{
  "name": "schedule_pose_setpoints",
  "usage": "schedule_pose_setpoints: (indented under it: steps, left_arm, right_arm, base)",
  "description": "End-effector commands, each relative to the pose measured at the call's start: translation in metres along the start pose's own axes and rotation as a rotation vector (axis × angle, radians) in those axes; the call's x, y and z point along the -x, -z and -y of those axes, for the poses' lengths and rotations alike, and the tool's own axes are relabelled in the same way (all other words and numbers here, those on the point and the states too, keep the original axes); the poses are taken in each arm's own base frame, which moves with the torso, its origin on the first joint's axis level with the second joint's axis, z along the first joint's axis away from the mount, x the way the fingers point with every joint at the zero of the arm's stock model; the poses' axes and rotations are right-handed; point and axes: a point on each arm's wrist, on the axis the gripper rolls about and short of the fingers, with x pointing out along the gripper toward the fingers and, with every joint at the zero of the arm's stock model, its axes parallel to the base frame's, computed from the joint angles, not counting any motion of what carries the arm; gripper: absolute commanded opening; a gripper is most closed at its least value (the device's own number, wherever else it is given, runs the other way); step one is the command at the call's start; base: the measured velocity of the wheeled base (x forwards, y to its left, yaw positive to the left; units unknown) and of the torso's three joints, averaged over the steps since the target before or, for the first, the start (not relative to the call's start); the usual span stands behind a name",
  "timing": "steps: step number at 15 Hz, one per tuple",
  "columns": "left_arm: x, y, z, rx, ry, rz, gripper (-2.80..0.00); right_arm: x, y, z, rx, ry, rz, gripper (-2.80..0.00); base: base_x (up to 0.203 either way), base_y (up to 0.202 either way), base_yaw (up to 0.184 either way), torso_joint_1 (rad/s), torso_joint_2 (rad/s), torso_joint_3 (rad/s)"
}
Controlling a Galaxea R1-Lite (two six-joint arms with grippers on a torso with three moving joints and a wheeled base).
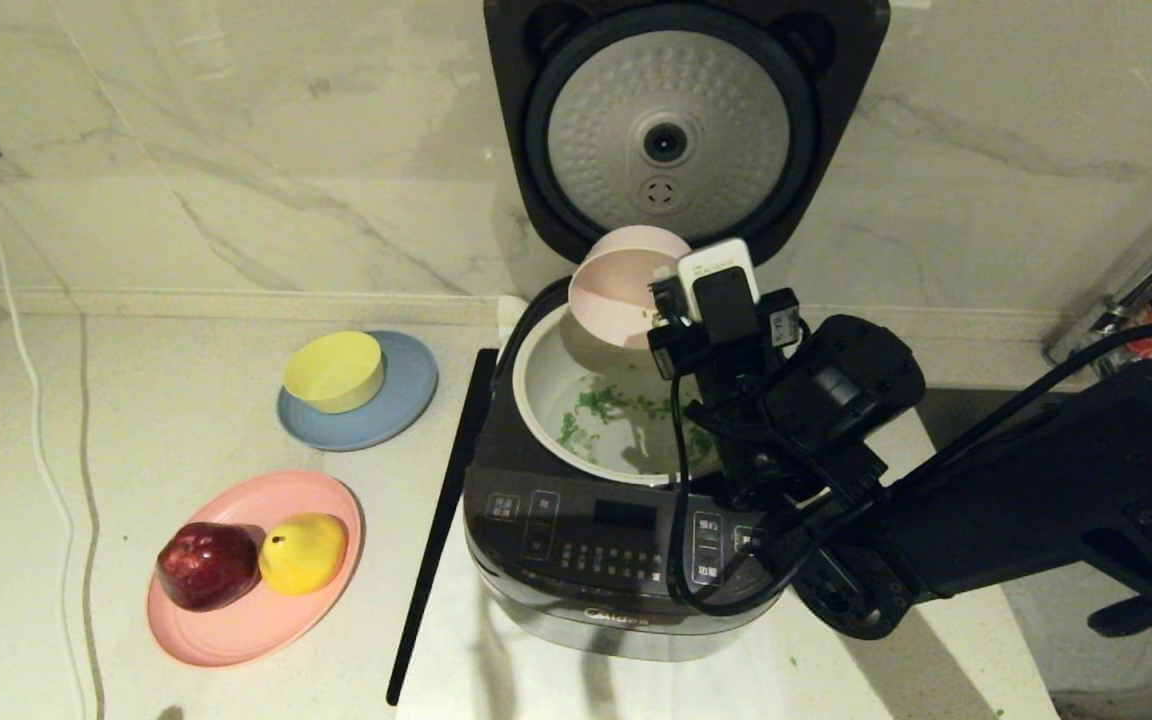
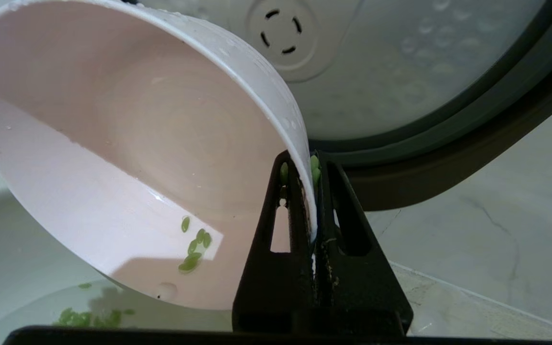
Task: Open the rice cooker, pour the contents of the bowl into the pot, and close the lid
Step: Pour the water from the bowl into the rice cooker
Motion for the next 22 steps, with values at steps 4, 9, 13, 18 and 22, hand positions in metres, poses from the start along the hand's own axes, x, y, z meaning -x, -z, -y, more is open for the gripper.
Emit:
schedule_pose_setpoints:
  steps: [4, 9, 13, 18, 22]
  left_arm:
    - [-0.001, 0.003, 0.0, 0.0, 0.0, -0.009, -2.8]
    - [-0.001, 0.003, 0.0, 0.0, 0.0, -0.008, -2.8]
    - [-0.001, 0.003, 0.0, 0.0, 0.0, -0.009, -2.8]
    - [-0.001, 0.003, 0.0, 0.0, 0.0, -0.009, -2.8]
    - [-0.001, 0.003, 0.0, 0.0, 0.001, -0.009, -2.8]
  right_arm:
    - [0.002, 0.0, -0.001, 0.009, 0.0, 0.001, -2.8]
    - [0.0, -0.008, 0.002, 0.01, 0.011, 0.019, -2.8]
    - [-0.001, -0.013, 0.007, 0.003, 0.022, 0.029, -2.8]
    - [-0.003, -0.016, 0.007, 0.001, 0.027, 0.039, -2.8]
    - [0.0, -0.016, 0.009, 0.006, 0.023, 0.032, -2.8]
  base:
    - [0.0, 0.0, 0.0, 0.0, 0.0, 0.0]
    - [0.0, 0.0, 0.0, 0.0, 0.0, 0.0]
    - [0.0, 0.0, 0.0, 0.0, 0.0, 0.0]
    - [0.0, 0.0, 0.0, 0.0, 0.0, 0.0]
    - [0.0, 0.0, 0.0, 0.0, 0.0, 0.0]
